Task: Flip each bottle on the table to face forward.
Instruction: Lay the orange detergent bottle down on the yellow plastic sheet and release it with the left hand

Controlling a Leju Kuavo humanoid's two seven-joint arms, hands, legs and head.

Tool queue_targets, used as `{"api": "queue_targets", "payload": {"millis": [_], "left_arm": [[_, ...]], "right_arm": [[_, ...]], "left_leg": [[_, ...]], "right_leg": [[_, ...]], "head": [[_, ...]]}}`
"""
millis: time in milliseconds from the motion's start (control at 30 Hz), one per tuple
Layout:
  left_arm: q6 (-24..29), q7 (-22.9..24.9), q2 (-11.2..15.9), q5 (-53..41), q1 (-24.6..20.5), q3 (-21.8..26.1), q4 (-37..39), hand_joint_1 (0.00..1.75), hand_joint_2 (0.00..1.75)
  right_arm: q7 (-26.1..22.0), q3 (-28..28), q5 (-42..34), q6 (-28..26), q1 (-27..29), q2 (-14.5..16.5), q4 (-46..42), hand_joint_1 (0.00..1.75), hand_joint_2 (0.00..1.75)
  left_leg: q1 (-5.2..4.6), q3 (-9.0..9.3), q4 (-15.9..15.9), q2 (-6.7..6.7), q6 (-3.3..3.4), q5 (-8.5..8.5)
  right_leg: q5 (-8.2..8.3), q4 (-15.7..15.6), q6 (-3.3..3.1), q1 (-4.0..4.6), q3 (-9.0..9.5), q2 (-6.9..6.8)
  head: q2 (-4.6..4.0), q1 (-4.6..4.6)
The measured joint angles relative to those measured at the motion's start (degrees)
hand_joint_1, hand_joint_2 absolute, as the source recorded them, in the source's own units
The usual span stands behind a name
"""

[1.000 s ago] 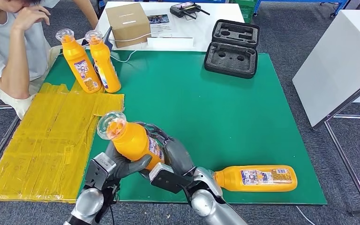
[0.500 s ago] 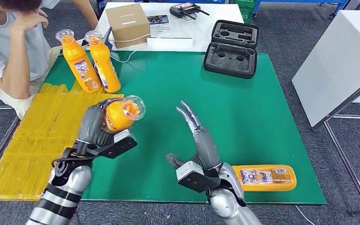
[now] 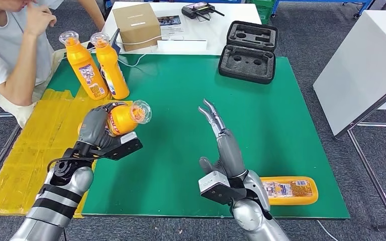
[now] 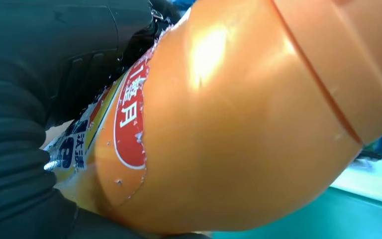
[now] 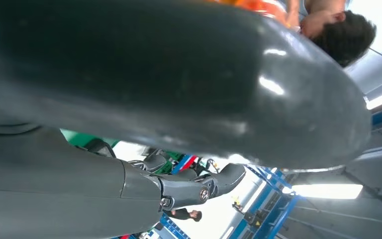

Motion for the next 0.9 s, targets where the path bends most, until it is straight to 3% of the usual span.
{"api": "queue_targets", "payload": {"millis": [33, 167, 300, 433, 600, 733, 900], "left_arm": [[-0.67, 1.83, 0.25, -3.67, -0.61, -0.41, 0.94, 1.75, 1.75], [0.5, 9.72, 1.52, -18.62, -4.56, -3.6, 9.02, 1.75, 1.75], [4.96, 13.24, 2.51, -21.25, -8.08, -7.1, 17.95, 1.75, 1.75], [6.24, 17.5, 3.72, -21.49, -12.73, -14.12, 27.82, 1.75, 1.75], [7.01, 18.07, 4.32, -21.49, -15.06, -19.95, 36.85, 1.72, 1.75], [7.69, 18.08, 4.52, -21.49, -15.57, -21.55, 41.07, 0.0, 1.75], [7.04, 15.21, 4.16, -19.69, -16.91, -20.75, 44.15, 0.0, 1.75]], "right_arm": [[-0.28, -0.15, 0.0, -0.04, -0.01, -0.04, -0.27, 0.0, 0.0], [-1.29, -0.57, -0.82, -0.16, -0.19, -0.09, -2.19, 0.0, 1.75], [-1.99, -0.61, -1.46, -0.84, -0.48, -0.18, -3.61, 0.0, 1.75], [-2.35, -0.54, -1.9, -1.35, -1.16, -0.43, -3.89, 0.0, 1.75], [-3.09, -0.42, -3.52, -1.39, -1.47, -0.67, -3.89, 0.0, 1.75], [-3.17, -0.02, -4.2, -1.37, -1.83, -0.83, -3.87, 0.0, 1.75], [-2.85, 0.93, -4.04, -1.34, -2.51, -1.01, -3.85, 0.0, 1.75]], "left_leg": [[0.0, 0.0, 0.0, -0.01, 0.0, 0.0], [0.01, 0.01, 0.0, 0.04, 0.0, 0.02], [0.01, 0.02, 0.0, 0.02, 0.01, 0.04], [0.0, -0.01, 0.0, -0.01, 0.03, 0.05], [-0.01, -0.02, 0.0, 0.01, 0.03, 0.05], [0.0, -0.01, 0.0, -0.01, 0.03, 0.04], [0.0, 0.03, -0.01, -0.02, 0.03, 0.05]], "right_leg": [[0.0, 0.0, 0.0, 0.0, 0.0, 0.0], [0.02, 0.02, 0.0, 0.01, 0.01, 0.01], [0.02, 0.03, 0.0, 0.01, 0.01, 0.01], [0.02, 0.05, 0.0, 0.0, 0.04, 0.01], [0.02, 0.04, 0.01, -0.01, 0.02, 0.03], [0.01, 0.04, 0.0, 0.0, 0.02, 0.03], [0.01, 0.04, -0.01, 0.0, 0.07, 0.02]], "head": [[0.0, 0.01], [0.0, -0.01], [0.0, -0.01], [0.0, -0.01], [0.0, 0.0], [0.0, -0.01], [0.0, -0.01]]}}
